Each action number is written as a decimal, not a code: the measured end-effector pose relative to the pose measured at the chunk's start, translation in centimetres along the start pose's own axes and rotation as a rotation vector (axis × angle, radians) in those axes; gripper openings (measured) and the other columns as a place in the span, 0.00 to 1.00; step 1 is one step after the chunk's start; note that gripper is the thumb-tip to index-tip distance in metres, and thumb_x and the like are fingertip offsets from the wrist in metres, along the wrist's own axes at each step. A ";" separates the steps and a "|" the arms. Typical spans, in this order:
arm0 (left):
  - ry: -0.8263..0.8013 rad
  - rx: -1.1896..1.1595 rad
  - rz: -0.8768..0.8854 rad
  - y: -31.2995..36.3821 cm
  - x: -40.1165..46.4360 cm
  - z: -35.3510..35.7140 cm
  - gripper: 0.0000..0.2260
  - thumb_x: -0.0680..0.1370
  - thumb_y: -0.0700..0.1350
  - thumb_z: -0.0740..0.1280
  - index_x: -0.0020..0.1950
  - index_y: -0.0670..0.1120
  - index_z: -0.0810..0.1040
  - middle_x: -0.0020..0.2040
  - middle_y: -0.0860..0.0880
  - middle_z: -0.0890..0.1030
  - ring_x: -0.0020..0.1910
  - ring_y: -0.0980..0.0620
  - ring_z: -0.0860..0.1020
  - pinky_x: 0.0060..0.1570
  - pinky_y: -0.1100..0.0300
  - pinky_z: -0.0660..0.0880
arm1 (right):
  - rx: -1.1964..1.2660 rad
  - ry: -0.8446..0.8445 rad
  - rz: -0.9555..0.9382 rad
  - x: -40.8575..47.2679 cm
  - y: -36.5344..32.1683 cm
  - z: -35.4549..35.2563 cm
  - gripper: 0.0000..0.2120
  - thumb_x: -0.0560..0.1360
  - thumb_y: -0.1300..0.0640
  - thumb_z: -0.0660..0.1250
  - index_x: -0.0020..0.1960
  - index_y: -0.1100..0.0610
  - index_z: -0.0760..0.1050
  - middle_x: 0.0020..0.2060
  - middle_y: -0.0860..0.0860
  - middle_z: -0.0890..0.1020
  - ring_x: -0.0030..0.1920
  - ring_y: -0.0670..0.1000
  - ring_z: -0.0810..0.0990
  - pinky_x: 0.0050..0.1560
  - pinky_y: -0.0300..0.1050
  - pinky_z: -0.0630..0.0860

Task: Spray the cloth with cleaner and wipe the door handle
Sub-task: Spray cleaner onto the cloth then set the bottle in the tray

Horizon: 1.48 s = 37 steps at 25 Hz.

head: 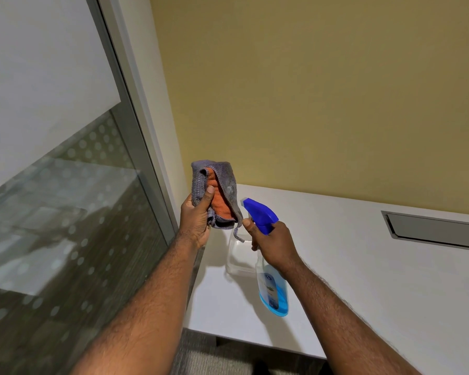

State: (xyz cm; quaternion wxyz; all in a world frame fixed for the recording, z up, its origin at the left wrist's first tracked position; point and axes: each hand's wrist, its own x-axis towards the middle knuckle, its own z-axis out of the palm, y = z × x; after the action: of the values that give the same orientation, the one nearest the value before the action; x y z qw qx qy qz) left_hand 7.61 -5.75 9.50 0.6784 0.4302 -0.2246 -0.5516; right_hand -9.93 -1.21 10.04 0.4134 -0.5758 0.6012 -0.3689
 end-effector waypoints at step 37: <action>0.064 0.043 -0.124 -6.7 6.7 -3.0 0.39 0.51 0.56 0.85 0.58 0.44 0.80 0.55 0.42 0.84 0.56 0.42 0.82 0.55 0.44 0.79 | 0.340 0.181 0.018 11.3 10.2 -0.8 0.12 0.73 0.57 0.73 0.48 0.42 0.74 0.48 0.62 0.81 0.43 0.54 0.77 0.41 0.27 0.74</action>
State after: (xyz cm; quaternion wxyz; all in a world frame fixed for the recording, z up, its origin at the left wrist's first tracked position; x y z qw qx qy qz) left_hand 8.17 -11.23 1.23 0.6406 0.4752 -0.1875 -0.5733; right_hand -14.54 -11.86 0.09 0.4524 -0.4567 0.5702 -0.5115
